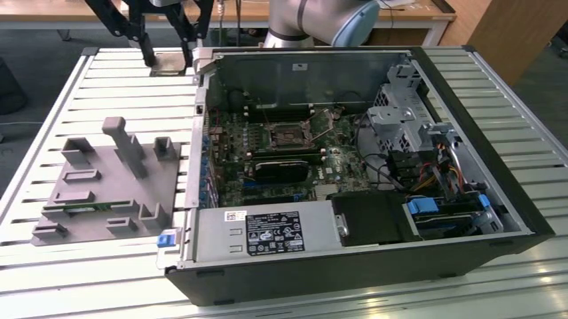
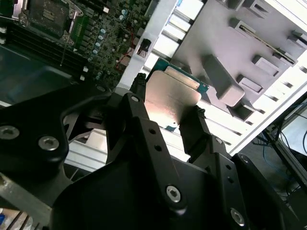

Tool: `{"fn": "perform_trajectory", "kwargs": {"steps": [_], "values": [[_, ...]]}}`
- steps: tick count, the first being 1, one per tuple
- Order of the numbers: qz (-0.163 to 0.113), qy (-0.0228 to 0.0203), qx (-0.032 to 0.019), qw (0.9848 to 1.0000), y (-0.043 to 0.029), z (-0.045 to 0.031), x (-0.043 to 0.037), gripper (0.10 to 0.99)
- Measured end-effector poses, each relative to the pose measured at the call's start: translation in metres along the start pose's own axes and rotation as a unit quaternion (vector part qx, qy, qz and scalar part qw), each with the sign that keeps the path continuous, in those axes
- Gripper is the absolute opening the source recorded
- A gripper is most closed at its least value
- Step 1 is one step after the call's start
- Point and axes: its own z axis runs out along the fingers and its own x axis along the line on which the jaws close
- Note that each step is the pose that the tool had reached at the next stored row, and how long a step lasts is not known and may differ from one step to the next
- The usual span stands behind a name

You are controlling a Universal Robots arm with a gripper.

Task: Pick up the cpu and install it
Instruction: 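Pick up the cpu and move it towards the insertion slot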

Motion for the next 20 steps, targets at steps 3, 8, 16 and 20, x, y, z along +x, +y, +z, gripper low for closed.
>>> {"fn": "perform_trajectory", "kwargs": {"steps": [3,8,16,20], "values": [[0.000,0.0001,0.0000,1.0000,0.0006,-0.0001,-0.0059,0.533],[0.000,0.0002,0.0001,1.0000,0.0016,-0.0003,-0.0159,0.533],[0.000,0.0003,0.0000,1.0000,0.0033,-0.0005,-0.0320,0.533],[0.000,0.0004,0.0000,1.0000,0.0043,-0.0006,-0.0396,0.533]]}}
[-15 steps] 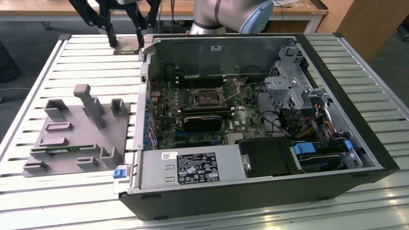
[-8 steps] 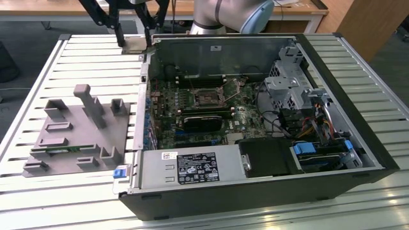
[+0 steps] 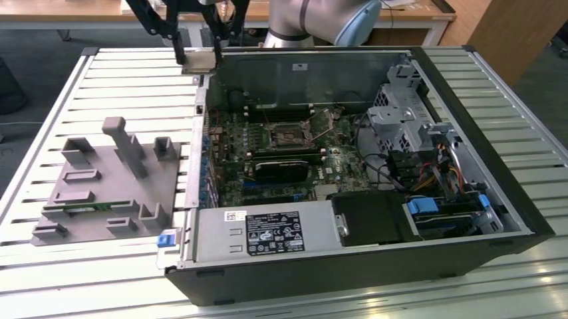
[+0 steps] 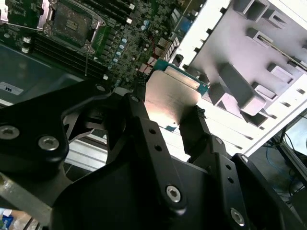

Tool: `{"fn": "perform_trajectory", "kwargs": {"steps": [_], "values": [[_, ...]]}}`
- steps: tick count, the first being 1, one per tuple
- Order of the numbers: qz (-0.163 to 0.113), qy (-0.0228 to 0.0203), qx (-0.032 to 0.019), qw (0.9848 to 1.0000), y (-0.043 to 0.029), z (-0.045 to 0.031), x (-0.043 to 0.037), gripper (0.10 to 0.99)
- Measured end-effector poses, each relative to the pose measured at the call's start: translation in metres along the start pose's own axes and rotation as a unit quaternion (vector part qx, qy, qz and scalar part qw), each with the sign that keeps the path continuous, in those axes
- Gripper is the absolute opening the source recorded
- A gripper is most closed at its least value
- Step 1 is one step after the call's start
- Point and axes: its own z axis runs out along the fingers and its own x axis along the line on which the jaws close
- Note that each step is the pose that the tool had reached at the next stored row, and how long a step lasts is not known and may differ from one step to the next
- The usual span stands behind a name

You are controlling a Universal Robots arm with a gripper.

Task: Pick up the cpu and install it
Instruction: 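Pick up the cpu and move it towards the insertion slot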

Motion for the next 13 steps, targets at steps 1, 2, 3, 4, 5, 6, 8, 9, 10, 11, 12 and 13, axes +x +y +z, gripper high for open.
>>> {"fn": "perform_trajectory", "kwargs": {"steps": [1,2,3,4,5,6,8,9,10,11,12,13], "values": [[0.000,0.0000,0.0000,1.0000,0.0003,0.0000,-0.0019,0.533],[0.000,0.0001,0.0000,1.0000,0.0005,-0.0001,-0.0039,0.533],[0.000,0.0001,0.0000,1.0000,0.0008,-0.0001,-0.0057,0.533],[0.000,0.0001,0.0000,1.0000,0.0011,-0.0001,-0.0075,0.533],[0.000,0.0001,0.0000,1.0000,0.0014,-0.0001,-0.0093,0.533],[0.000,0.0001,0.0000,1.0000,0.0016,-0.0002,-0.0111,0.533],[0.000,0.0001,0.0000,1.0000,0.0021,-0.0002,-0.0145,0.533],[0.000,0.0001,0.0000,1.0000,0.0024,-0.0002,-0.0164,0.533],[0.000,0.0001,0.0000,1.0000,0.0026,-0.0003,-0.0181,0.533],[0.000,0.0001,0.0000,1.0000,0.0029,-0.0003,-0.0198,0.533],[0.000,0.0002,0.0000,1.0000,0.0031,-0.0003,-0.0215,0.533],[0.000,0.0002,0.0000,1.0000,0.0034,-0.0003,-0.0231,0.533]]}}
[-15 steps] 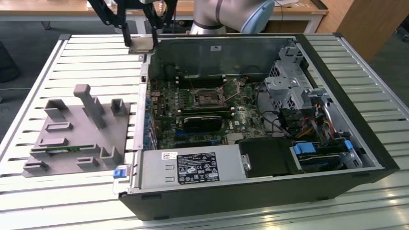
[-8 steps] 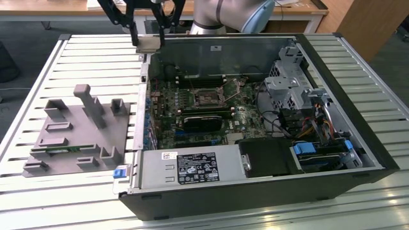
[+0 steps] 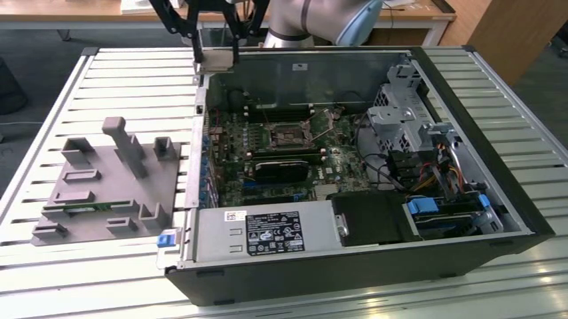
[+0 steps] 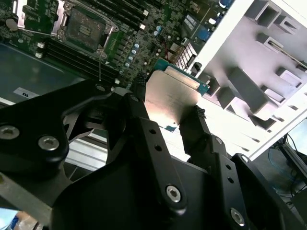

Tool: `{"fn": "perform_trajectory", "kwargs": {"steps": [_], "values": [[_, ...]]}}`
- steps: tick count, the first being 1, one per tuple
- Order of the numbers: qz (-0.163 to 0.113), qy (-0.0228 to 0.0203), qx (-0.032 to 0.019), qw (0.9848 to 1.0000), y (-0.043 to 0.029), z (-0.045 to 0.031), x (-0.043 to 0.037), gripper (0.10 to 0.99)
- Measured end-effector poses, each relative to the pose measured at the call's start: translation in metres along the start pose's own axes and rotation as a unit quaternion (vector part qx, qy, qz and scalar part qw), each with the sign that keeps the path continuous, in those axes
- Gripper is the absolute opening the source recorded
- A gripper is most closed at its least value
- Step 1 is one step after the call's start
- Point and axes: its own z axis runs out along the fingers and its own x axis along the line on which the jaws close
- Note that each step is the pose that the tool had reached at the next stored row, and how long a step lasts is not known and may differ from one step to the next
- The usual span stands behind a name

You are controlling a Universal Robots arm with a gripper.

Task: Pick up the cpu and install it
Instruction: 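Pick up the cpu and move it towards the insertion slot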

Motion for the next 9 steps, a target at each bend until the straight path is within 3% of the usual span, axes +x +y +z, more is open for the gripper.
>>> {"fn": "perform_trajectory", "kwargs": {"steps": [9], "values": [[0.000,0.0001,0.0000,1.0000,0.0024,-0.0002,-0.0147,0.533]]}}
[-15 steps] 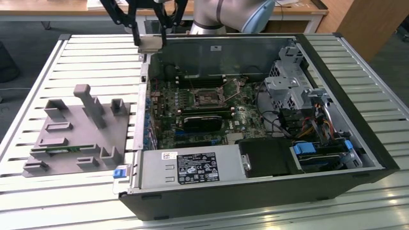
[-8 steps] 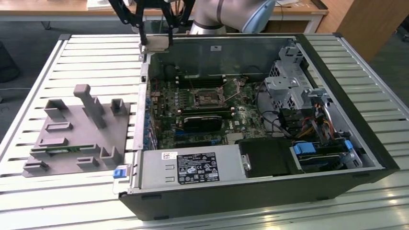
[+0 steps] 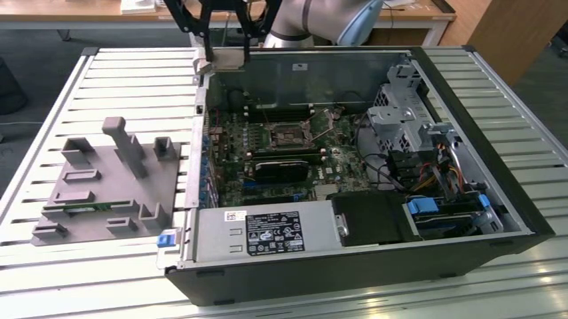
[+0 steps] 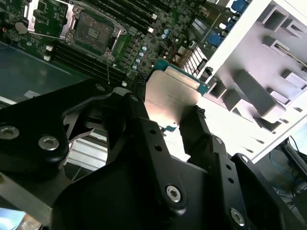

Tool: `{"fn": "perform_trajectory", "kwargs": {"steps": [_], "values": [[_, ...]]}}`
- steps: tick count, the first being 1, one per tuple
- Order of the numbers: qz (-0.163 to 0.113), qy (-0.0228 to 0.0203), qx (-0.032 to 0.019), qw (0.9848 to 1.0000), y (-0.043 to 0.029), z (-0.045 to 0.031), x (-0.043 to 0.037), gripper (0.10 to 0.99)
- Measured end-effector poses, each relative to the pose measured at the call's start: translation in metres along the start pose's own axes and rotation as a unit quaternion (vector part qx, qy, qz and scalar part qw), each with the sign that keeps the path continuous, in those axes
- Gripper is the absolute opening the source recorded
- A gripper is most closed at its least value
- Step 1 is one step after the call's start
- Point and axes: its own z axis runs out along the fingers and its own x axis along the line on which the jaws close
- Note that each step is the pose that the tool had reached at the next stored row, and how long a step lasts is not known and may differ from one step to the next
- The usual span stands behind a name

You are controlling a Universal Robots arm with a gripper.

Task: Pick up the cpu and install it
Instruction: 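Pick up the cpu and move it towards the insertion slot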

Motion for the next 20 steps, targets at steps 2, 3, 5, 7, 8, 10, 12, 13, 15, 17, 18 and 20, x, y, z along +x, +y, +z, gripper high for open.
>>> {"fn": "perform_trajectory", "kwargs": {"steps": [2,3,5,7,8,10,12,13,15,17,18,20], "values": [[0.000,0.0001,0.0000,1.0000,0.0005,-0.0001,-0.0037,0.533],[0.000,0.0001,0.0000,1.0000,0.0008,-0.0001,-0.0059,0.533],[0.000,0.0001,0.0000,1.0000,0.0018,-0.0001,-0.0099,0.533],[0.000,0.0002,0.0000,1.0000,0.0028,-0.0002,-0.0142,0.533],[0.000,0.0002,0.0000,1.0000,0.0033,-0.0001,-0.0165,0.533],[0.000,0.0003,0.0000,1.0000,0.0042,-0.0002,-0.0208,0.533],[0.000,0.0003,0.0000,1.0000,0.0052,-0.0002,-0.0251,0.533],[0.000,0.0003,0.0000,1.0000,0.0059,-0.0002,-0.0266,0.533],[0.000,0.0004,0.0000,1.0000,0.0072,-0.0001,-0.0300,0.533],[0.000,0.0004,0.0000,1.0000,0.0084,0.0000,-0.0333,0.533],[0.000,0.0004,0.0000,1.0000,0.0091,0.0000,-0.0348,0.533],[0.000,0.0004,0.0000,1.0000,0.0102,0.0001,-0.0377,0.533]]}}
